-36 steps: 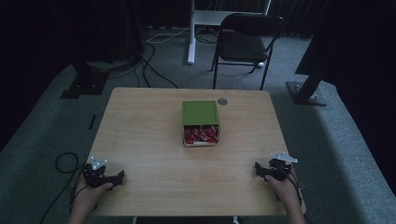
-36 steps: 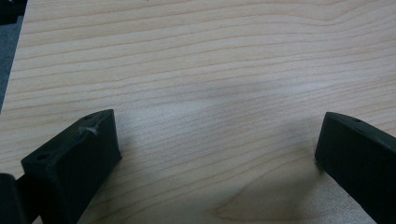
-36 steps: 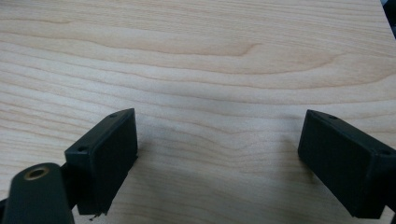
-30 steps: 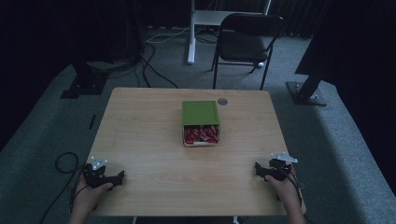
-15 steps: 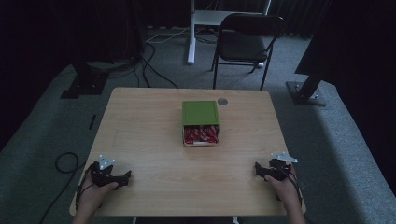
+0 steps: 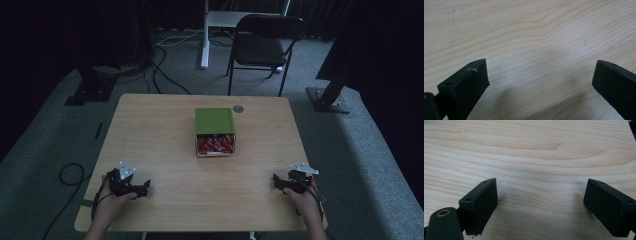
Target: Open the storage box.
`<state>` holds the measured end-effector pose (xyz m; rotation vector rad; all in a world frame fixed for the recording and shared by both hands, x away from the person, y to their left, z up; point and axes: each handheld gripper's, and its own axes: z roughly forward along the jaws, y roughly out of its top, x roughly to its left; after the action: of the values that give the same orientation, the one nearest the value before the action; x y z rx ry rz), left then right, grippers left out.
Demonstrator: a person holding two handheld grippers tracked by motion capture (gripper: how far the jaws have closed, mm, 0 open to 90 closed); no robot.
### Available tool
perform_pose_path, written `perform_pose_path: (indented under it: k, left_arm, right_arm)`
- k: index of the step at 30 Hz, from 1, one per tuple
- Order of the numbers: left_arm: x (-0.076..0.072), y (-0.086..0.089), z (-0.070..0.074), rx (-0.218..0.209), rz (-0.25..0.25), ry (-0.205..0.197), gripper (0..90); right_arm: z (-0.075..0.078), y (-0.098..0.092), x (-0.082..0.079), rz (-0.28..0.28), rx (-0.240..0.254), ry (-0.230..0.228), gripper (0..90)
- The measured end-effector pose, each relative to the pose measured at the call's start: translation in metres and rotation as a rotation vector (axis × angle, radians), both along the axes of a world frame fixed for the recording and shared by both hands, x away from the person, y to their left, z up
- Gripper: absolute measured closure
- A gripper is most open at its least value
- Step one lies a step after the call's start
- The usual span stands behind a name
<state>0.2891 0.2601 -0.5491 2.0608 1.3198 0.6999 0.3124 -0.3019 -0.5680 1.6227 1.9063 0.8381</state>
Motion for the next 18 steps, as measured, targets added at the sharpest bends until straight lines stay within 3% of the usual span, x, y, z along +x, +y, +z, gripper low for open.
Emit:
perform_pose_path:
  k: [18]
  left_arm:
    - [0.012, -0.043, 0.011, 0.065, -0.119, -0.065, 1.2]
  right_arm:
    - [0.0, 0.0, 0.0, 0.0, -0.001, 0.0, 11.4]
